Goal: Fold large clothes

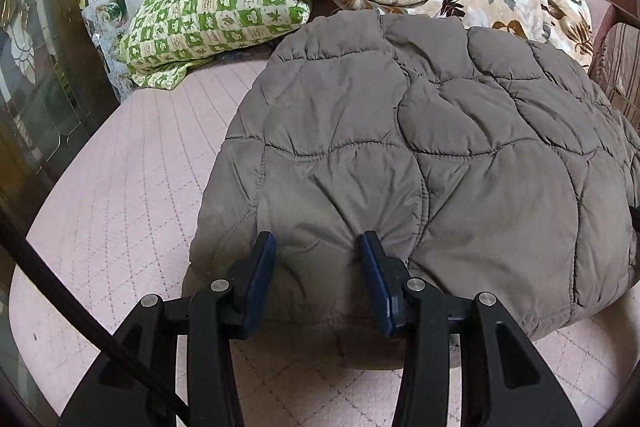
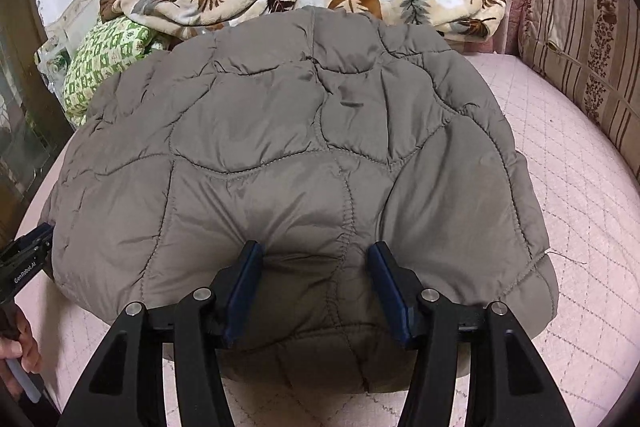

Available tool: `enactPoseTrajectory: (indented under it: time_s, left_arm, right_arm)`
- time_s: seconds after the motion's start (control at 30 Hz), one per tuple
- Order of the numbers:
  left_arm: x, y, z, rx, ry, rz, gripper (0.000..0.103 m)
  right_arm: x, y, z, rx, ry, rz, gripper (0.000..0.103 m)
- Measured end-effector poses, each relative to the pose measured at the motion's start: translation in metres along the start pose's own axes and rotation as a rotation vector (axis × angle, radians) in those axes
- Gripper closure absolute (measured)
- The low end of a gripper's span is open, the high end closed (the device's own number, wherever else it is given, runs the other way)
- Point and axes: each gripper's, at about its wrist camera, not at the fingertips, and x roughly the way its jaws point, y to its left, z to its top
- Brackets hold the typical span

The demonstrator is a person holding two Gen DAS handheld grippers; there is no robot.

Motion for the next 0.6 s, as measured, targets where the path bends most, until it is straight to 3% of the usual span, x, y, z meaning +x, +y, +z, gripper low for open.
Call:
enactPoseTrajectory:
  time_s: [0.13,0.2,0.33,0.43,0.6]
  left_arm:
    - [-0.017,0.014,0.004,-0.045,-0.061,-0.002,0.06]
    - [-0.022,0.026,0.007,-0.078,-0.09,0.029,0.06]
    - [-0.002,0.056,0.006,-0.172,-0.006,0.074,0.06]
    - [0.011,0.071,0.004,-0.235,0.05,0.028,0.055]
    - [0.017,0.061,0.004,-0.174,0.08,0.061,0.052]
  right_arm:
    - [-0.018,0.002,0.003,-0.003,-0.038,0.019,0.043]
    - [-0.035,0.001,0.005,-0.01,-0.105,0.021,0.042]
    - [-0.044,-0.007,0.01,0.014,-0.15,-0.011,0.042]
    - [-0.037,-0.018,0.012,0.071,-0.121,-0.016,0.042]
    - [-0.007,-0.027,0.011,0.116,-0.014,-0.012,0.041]
